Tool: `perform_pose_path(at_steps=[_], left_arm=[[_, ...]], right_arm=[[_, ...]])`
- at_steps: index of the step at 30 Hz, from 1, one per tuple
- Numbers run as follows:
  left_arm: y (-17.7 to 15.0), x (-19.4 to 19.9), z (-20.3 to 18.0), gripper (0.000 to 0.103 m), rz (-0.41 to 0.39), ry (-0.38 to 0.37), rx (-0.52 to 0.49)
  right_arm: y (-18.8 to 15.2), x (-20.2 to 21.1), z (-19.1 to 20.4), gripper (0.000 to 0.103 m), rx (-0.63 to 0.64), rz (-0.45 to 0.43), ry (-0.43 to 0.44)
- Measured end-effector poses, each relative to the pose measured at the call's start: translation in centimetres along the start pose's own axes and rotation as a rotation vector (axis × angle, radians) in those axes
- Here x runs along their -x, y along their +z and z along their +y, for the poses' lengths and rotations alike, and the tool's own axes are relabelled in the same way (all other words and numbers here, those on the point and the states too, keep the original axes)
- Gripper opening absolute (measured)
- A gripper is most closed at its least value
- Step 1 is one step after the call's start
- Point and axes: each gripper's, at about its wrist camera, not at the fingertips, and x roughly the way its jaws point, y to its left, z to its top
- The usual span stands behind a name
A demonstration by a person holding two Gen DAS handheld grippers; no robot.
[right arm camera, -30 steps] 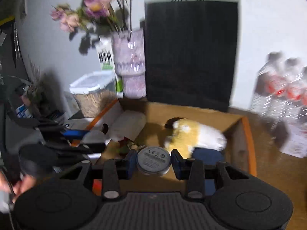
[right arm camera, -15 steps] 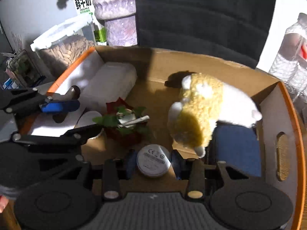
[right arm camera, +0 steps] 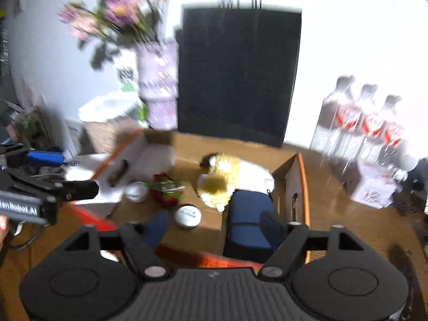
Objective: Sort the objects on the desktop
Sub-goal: 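Withdraw both open tools from the cardboard box, then grasp the beige roll with the left tool while the right tool grasps the clear plastic bag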
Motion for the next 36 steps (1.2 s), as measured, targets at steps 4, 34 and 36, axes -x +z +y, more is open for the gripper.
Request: perform_pose_path(at_steps=[4,34,36], left_arm=[[-3.7,5.1,-1.8,0.103,-0.07,-0.043,0.025],[-21.3,9.1,-7.7,0.103,-0.112,0.029,-0.023],[-20.7,8.3,-7.7,0.103,-0.111,0.022,-0.023]], right_arm=[[-4.8,5.9,1.9,0.092,0.037,-0.1,0.009],[-22.5,9.2,4.5,0.093,-0.035,-0.131,-0.03],[-22.1,9.6,4.1,0.092,-0.031,-0.162,-0.051]])
